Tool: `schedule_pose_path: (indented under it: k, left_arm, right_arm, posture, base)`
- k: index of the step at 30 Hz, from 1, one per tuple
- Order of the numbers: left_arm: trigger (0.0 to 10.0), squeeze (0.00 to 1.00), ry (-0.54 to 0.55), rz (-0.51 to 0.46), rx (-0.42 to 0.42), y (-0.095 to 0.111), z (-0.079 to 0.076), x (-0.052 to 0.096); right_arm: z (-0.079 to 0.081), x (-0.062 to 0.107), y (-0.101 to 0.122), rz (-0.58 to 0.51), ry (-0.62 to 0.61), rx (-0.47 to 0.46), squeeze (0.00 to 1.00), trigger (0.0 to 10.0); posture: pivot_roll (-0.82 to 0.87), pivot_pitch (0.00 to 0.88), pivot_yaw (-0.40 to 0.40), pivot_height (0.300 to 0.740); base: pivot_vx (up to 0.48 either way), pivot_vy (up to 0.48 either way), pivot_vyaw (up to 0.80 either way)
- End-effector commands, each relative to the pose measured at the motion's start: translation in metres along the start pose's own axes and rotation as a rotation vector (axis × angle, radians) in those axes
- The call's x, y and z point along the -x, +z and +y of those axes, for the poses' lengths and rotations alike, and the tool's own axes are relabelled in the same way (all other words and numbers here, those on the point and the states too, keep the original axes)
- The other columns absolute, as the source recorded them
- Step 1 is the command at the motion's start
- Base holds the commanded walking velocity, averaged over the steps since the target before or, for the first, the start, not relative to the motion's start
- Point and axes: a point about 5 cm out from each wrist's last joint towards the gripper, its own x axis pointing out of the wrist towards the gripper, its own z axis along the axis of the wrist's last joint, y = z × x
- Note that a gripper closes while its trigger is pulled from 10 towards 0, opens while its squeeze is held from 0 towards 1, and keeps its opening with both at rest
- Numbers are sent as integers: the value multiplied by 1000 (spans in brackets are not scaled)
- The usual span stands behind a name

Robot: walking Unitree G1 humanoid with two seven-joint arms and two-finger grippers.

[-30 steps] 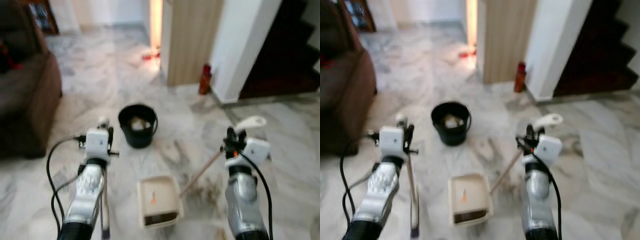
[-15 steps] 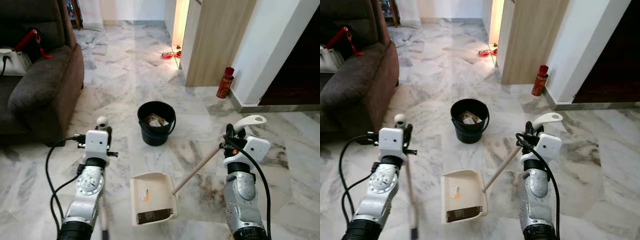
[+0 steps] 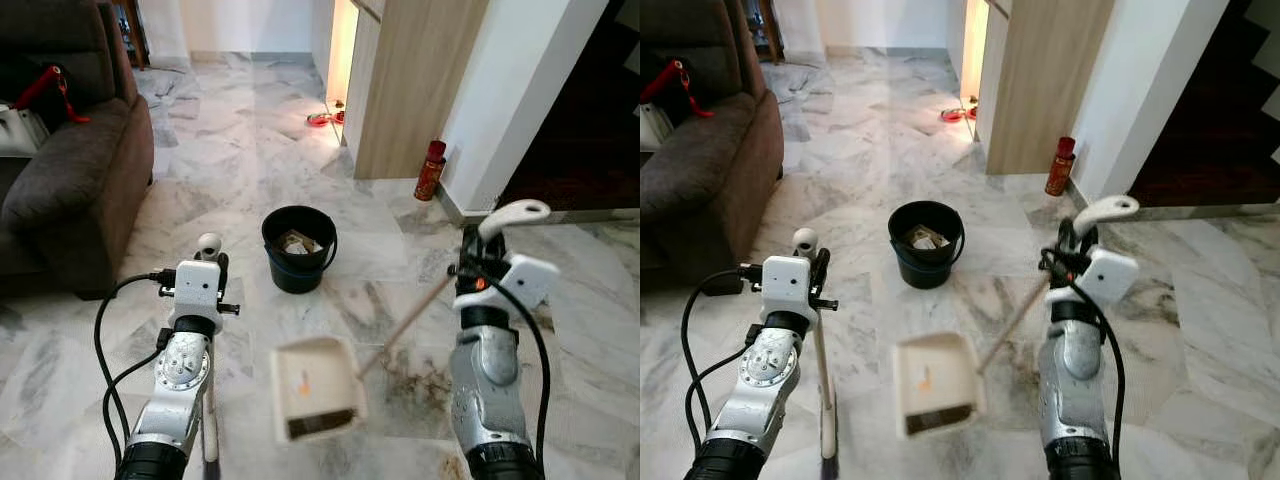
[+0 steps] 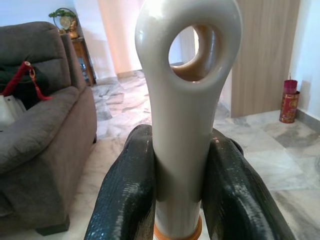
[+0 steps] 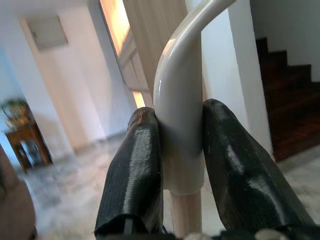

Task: Sweep floor

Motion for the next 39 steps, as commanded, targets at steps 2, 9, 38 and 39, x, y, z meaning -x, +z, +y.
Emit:
schedule_pose_path:
  k: [2,9,38,39]
  left_arm:
    - [10000,0,13,-84,-17,17,2,-6]
    - [10000,0,22,-90,-22,18,2,-6]
    - [10000,0,93,-106,-36,20,11,-6]
    - [10000,0,95,-107,-36,20,11,-6]
  right_arm:
    - [7,-13,32,-141,7,-37,0,10000]
    - [21,-25,64,-246,37,-76,0,10000]
    - [30,-23,65,-206,99,-69,0,10000]
    - [30,-23,65,-205,102,-66,0,10000]
  posture:
    - [156,0,-63,740]
    - [154,0,-65,740]
    - [159,0,-76,740]
    - [159,0,-76,740]
  base:
    - [0,0,0]
    - [0,0,0]
    - [297,0,0]
    - [368,0,0]
